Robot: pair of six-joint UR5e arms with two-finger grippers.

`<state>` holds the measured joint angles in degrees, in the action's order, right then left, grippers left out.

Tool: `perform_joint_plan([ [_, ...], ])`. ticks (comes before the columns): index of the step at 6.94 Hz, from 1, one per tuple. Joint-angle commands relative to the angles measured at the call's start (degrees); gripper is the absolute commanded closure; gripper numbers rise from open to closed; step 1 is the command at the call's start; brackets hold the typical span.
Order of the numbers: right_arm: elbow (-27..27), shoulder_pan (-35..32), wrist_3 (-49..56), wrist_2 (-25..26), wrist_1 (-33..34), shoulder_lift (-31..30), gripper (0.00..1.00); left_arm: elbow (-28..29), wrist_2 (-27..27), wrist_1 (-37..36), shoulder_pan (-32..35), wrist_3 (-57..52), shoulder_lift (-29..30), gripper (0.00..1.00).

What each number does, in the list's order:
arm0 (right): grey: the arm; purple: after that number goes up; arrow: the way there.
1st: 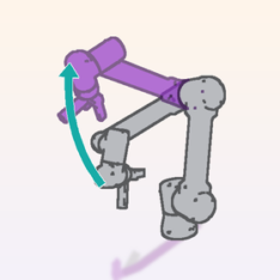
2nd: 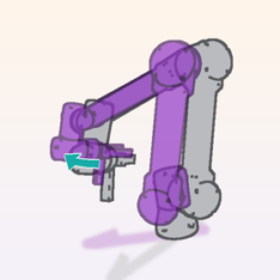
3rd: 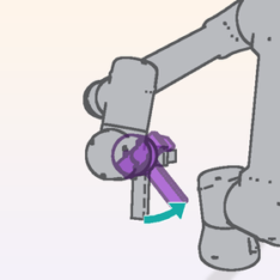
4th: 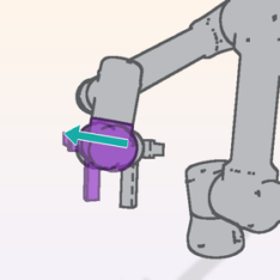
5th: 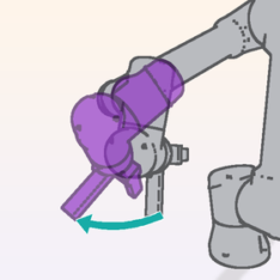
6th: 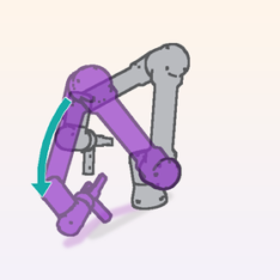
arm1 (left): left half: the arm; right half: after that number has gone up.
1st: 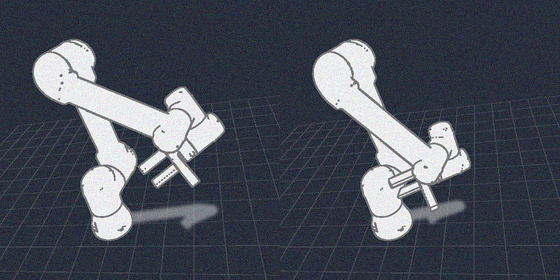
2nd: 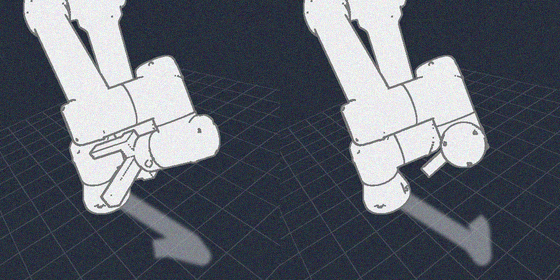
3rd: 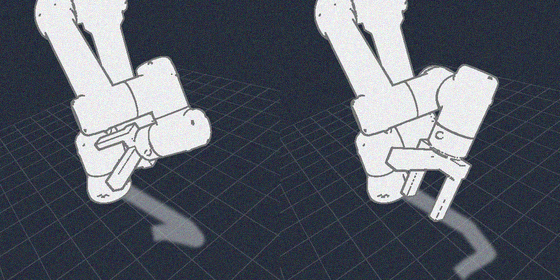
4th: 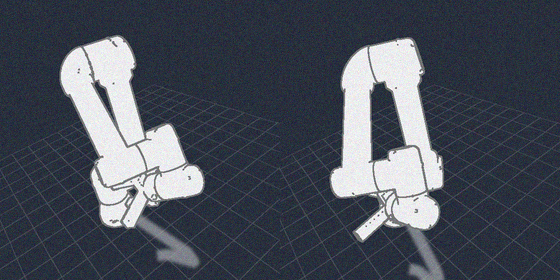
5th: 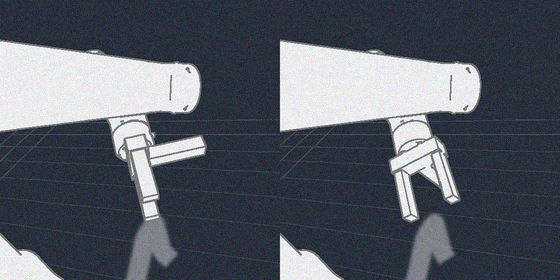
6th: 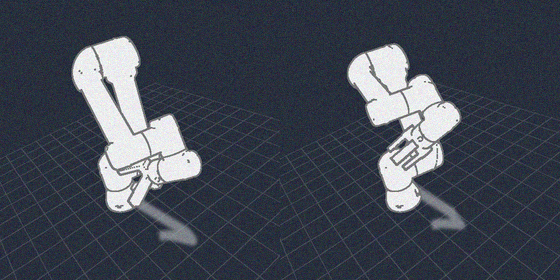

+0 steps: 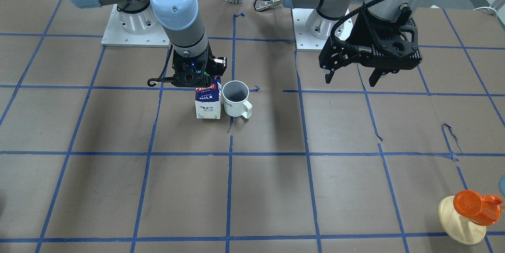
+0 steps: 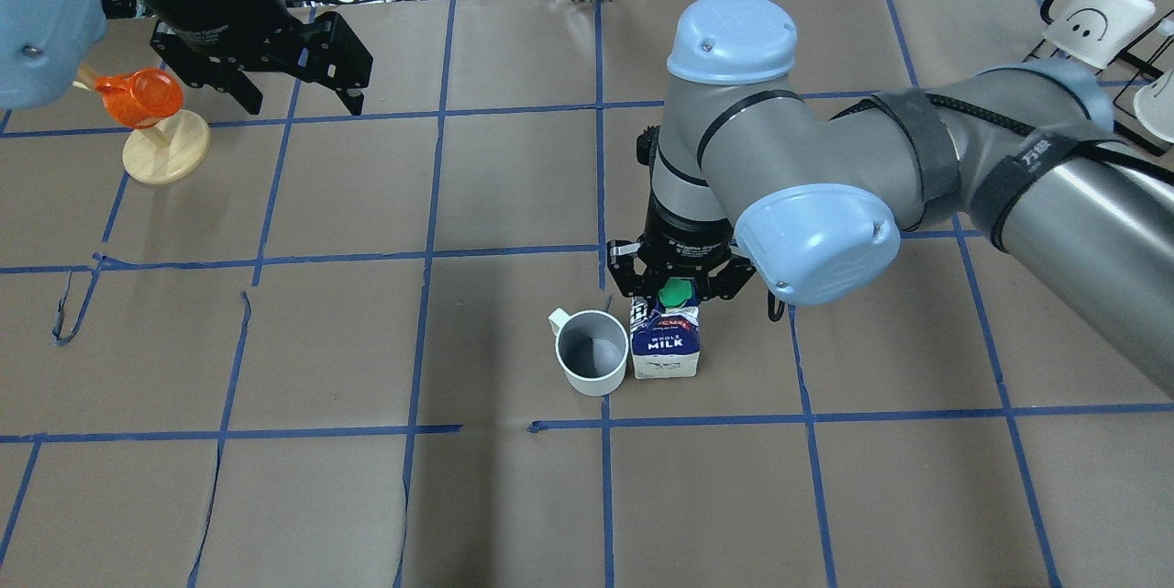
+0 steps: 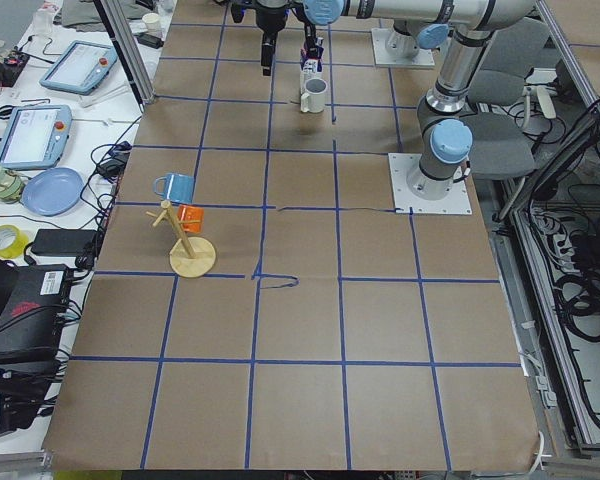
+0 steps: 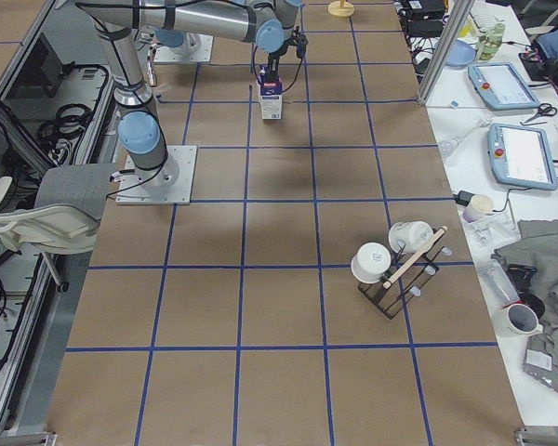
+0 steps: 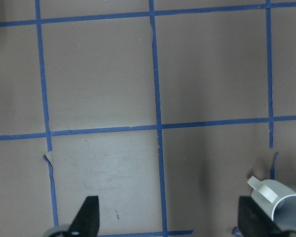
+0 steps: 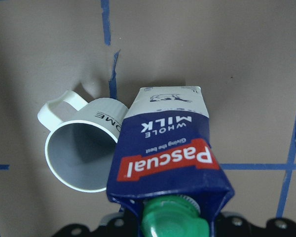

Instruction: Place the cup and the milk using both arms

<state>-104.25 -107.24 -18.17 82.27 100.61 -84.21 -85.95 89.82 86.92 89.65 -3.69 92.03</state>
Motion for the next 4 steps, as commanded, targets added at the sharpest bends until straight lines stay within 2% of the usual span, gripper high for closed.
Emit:
perform_joint_plan([
  [1,-1.0,-0.1,-0.1,-0.1,0.2,-0.1,0.80,0.0,-0.1,0.0,0.0,0.0,0.0,0.00],
  [2,-1.2,0.0,0.3,0.2,-0.1,-0.1,0.80,0.0,0.0,0.0,0.0,0.0,0.0,0.00],
  [3,-1.2,0.0,0.5,0.3,-0.3,-0.1,0.52,0.0,-0.1,0.0,0.0,0.0,0.0,0.00],
  [4,-1.2,0.0,0.7,0.3,-0.4,0.1,0.13,0.0,0.0,0.0,0.0,0.0,0.0,0.00],
])
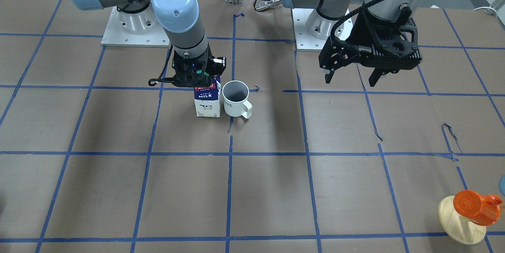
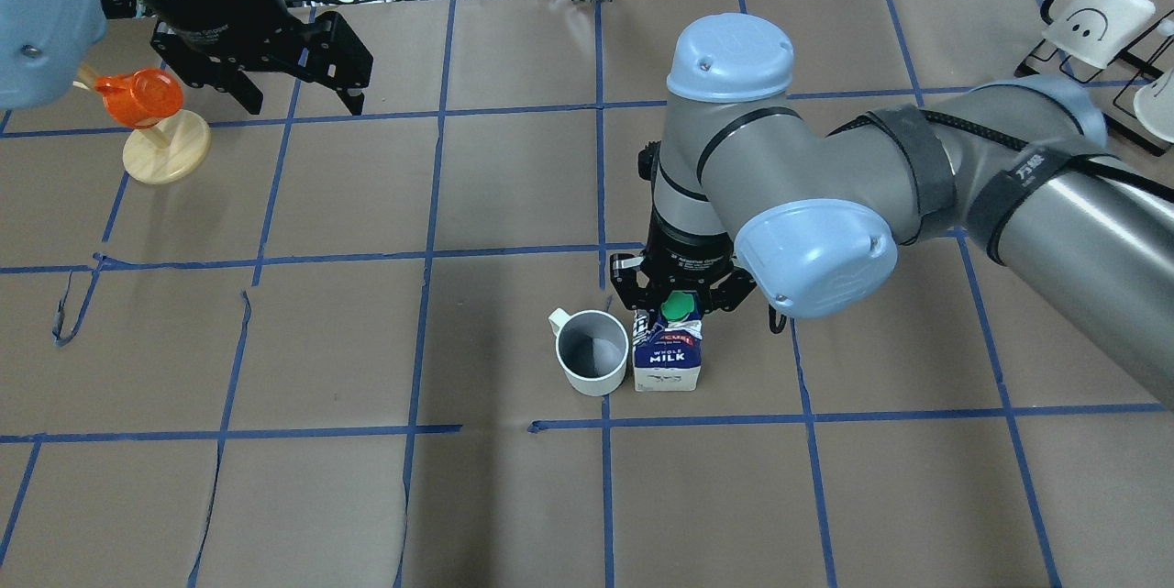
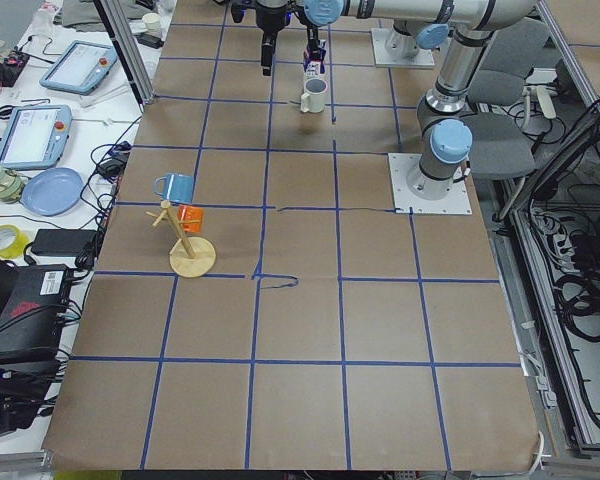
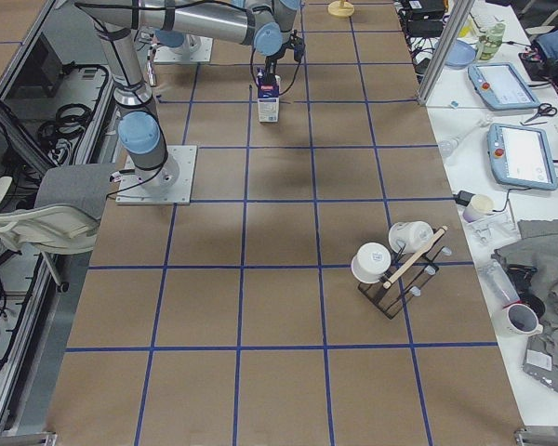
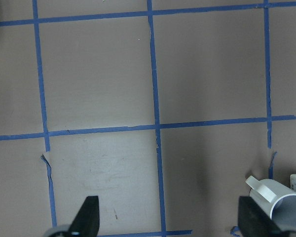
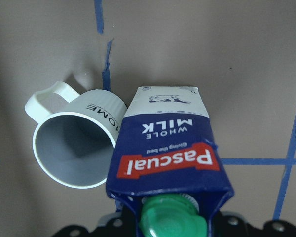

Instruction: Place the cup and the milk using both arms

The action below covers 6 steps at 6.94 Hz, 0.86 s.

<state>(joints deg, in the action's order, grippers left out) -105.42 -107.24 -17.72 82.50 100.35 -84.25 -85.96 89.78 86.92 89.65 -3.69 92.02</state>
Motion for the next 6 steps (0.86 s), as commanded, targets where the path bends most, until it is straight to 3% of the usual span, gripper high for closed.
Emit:
perform_joint_plan([
  [1,0.0,0.1,0.1,0.2,-0.2,0.0,0.00,0.0,0.2,0.0,0.0,0.0,0.0,0.00],
  [2,1.0,0.5,0.6,2.3,0.1,-0.2,0.00,0.1,0.2,0.0,0.0,0.0,0.0,0.00],
  [3,4.2,0.5,0.7,9.0,0.4,-1.7,0.00,0.1,0.1,0.0,0.0,0.0,0.0,0.00],
  [4,10.3,1.1,0.4,9.9,-2.1,-1.9,0.00,0.1,0.1,0.0,0.0,0.0,0.0,0.00],
  [5,18.2,1.2,0.2,10.1,-9.4,-1.7,0.00,0.1,0.2,0.0,0.0,0.0,-0.1,0.00],
  [6,24.8,2.4,0.1,14.1,-17.7,-1.2,0.00,0.0,0.1,0.0,0.0,0.0,0.0,0.00],
])
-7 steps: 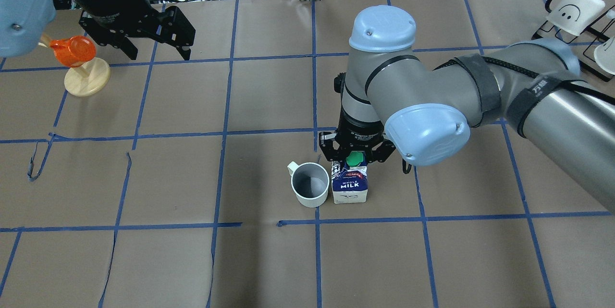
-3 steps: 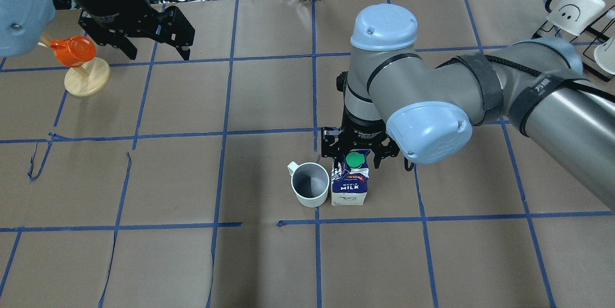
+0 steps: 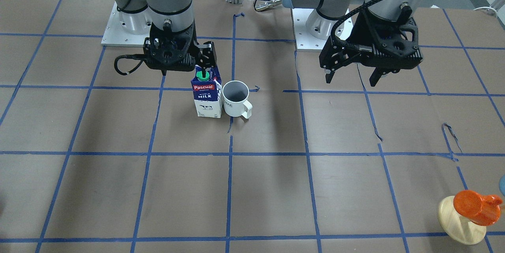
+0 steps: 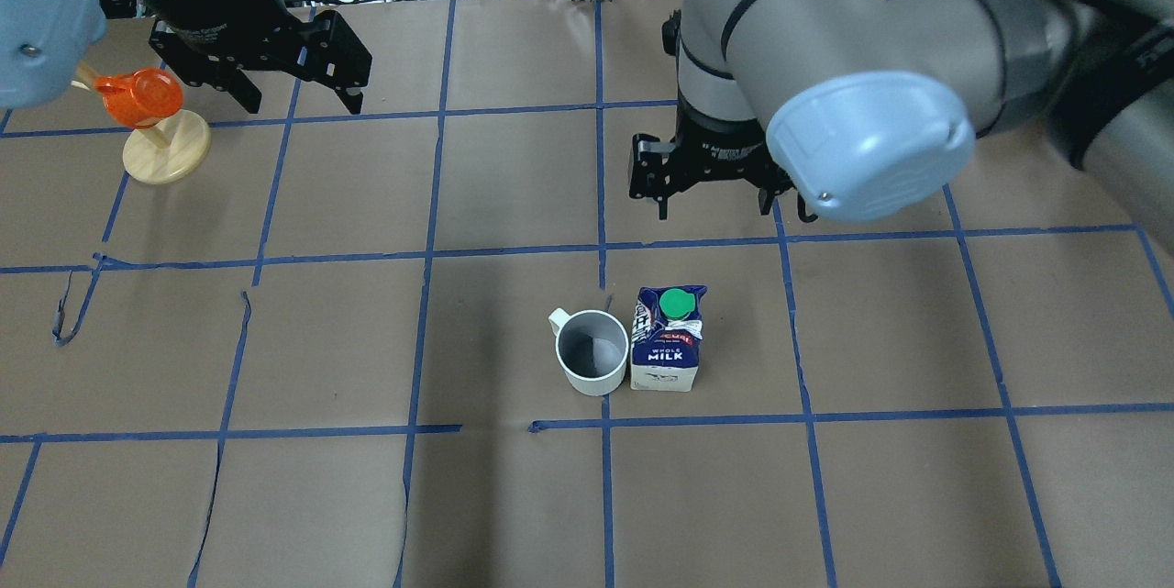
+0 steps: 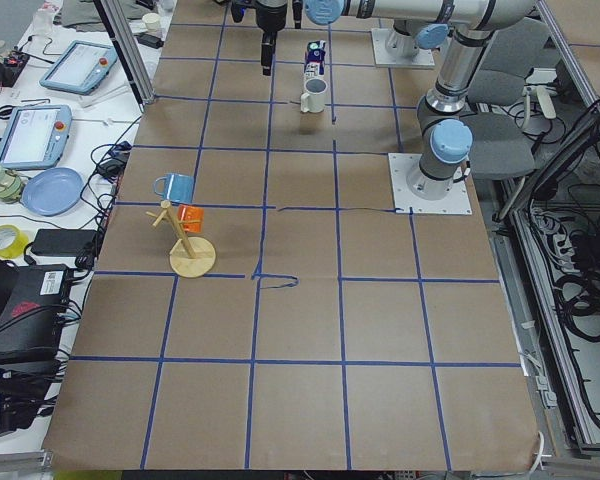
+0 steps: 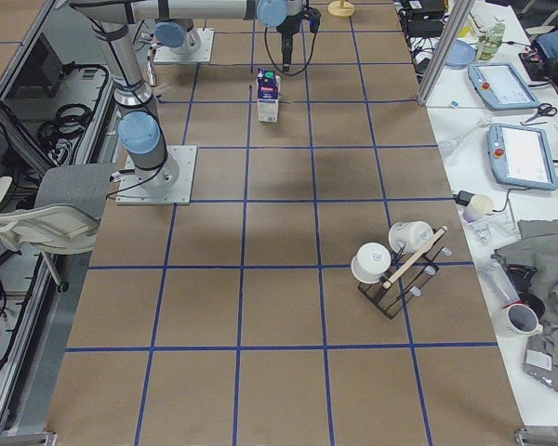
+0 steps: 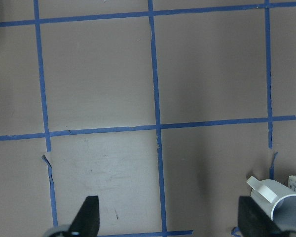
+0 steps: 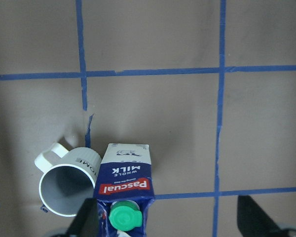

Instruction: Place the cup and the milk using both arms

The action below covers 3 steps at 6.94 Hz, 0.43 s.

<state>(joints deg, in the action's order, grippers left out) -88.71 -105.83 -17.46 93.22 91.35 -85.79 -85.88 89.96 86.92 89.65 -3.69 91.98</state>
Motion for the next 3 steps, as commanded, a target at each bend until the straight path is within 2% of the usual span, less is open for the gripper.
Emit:
perform_joint_plan([
  [1,9.8,2.7,-0.4,4.8,-9.3,0.3,0.00,-0.1,0.0,0.0,0.0,0.0,0.0,0.00],
  [3,9.6,4.2,1.7,2.9,-9.1,0.4,0.00,-0.1,0.0,0.0,0.0,0.0,0.0,0.00],
])
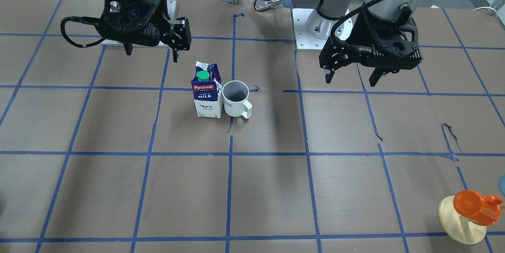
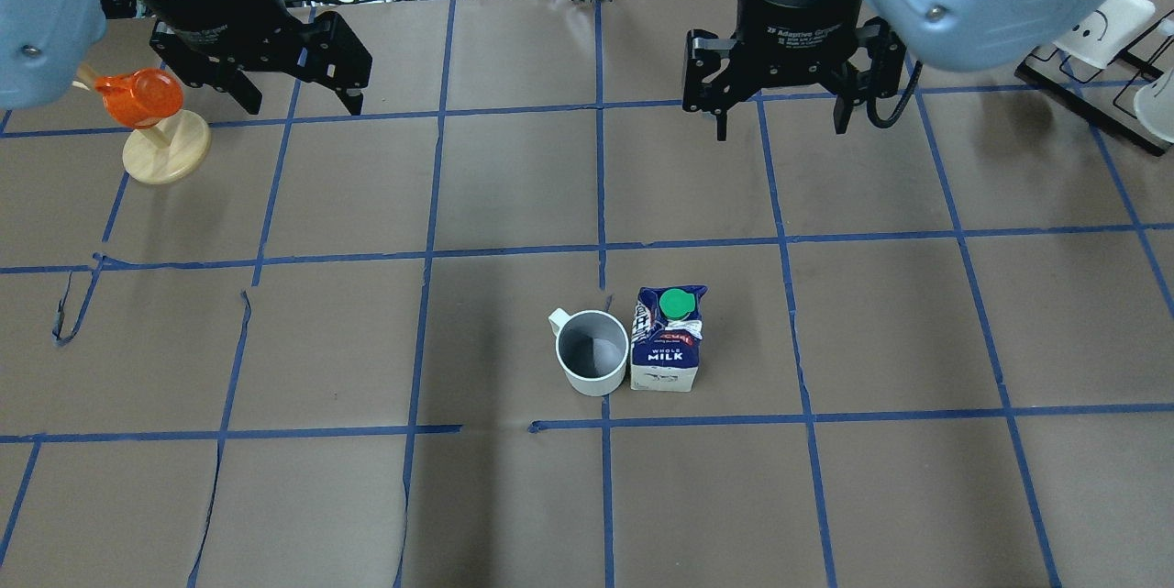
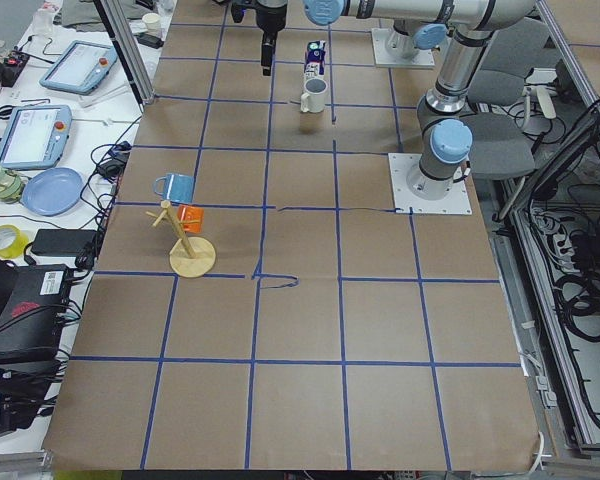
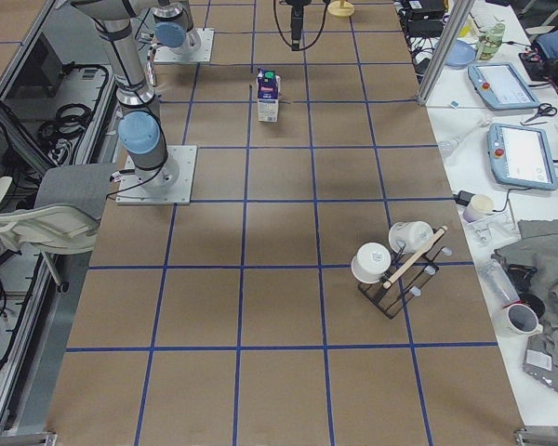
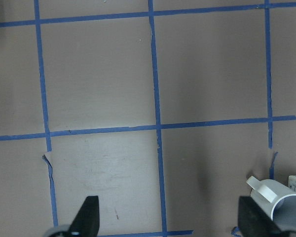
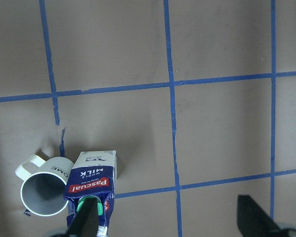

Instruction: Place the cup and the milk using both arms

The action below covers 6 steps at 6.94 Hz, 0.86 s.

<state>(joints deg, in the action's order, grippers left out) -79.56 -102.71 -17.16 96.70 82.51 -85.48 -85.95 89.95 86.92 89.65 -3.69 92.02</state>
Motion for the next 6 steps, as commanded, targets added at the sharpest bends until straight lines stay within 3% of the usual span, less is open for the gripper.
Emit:
perform_joint_plan([
  [1,0.4,4.2,8.6,-0.9,1.2,-0.2,0.00,0.0,0.0,0.0,0.0,0.0,0.0,0.00],
  [3,0.4,6.6,14.1,-5.8,3.3,-0.5,0.00,0.0,0.0,0.0,0.0,0.0,0.0,0.00],
  [6,-0.4,7.2,16.5,-6.2,4.2,-0.3,0.00,0.0,0.0,0.0,0.0,0.0,0.0,0.00],
])
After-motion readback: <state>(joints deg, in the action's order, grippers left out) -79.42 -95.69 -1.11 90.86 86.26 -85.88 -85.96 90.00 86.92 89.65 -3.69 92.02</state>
